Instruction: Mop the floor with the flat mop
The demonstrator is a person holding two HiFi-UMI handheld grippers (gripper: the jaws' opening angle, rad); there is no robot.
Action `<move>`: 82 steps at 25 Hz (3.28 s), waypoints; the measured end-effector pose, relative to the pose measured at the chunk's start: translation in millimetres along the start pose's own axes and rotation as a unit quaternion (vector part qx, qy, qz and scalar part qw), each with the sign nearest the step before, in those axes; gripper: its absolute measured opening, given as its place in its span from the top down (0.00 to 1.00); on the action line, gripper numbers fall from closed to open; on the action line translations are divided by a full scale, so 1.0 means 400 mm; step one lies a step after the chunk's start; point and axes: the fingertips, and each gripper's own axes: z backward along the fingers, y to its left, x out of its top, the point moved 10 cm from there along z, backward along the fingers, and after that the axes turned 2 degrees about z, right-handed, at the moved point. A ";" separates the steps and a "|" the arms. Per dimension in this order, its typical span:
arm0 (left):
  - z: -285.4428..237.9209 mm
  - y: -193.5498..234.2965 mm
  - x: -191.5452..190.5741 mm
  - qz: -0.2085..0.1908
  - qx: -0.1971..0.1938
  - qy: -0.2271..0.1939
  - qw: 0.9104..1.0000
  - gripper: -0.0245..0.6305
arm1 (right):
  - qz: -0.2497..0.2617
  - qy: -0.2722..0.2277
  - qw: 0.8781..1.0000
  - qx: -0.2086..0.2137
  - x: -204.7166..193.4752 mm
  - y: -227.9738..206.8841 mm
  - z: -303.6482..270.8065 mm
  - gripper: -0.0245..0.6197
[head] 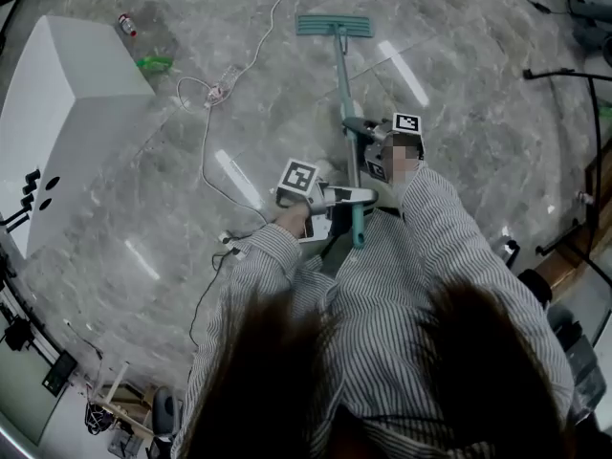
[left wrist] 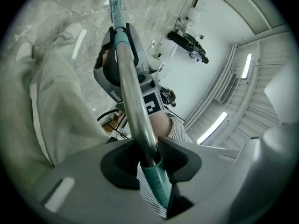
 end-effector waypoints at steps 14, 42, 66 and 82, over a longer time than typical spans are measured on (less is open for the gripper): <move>-0.025 -0.015 -0.056 0.011 -0.015 -0.026 0.999 0.79 | -0.009 0.014 1.000 0.013 -0.034 -0.008 0.040 0.79; -0.060 0.015 -0.059 0.022 0.003 -0.026 0.999 0.80 | -0.012 0.043 0.999 -0.016 -0.015 -0.023 0.057 0.79; -0.070 0.017 -0.057 0.024 0.012 -0.009 1.000 0.81 | -0.019 0.032 0.999 -0.022 -0.018 -0.026 0.062 0.80; -0.068 0.022 -0.054 0.024 0.013 -0.009 1.000 0.81 | -0.007 0.032 0.999 -0.029 -0.018 -0.023 0.062 0.80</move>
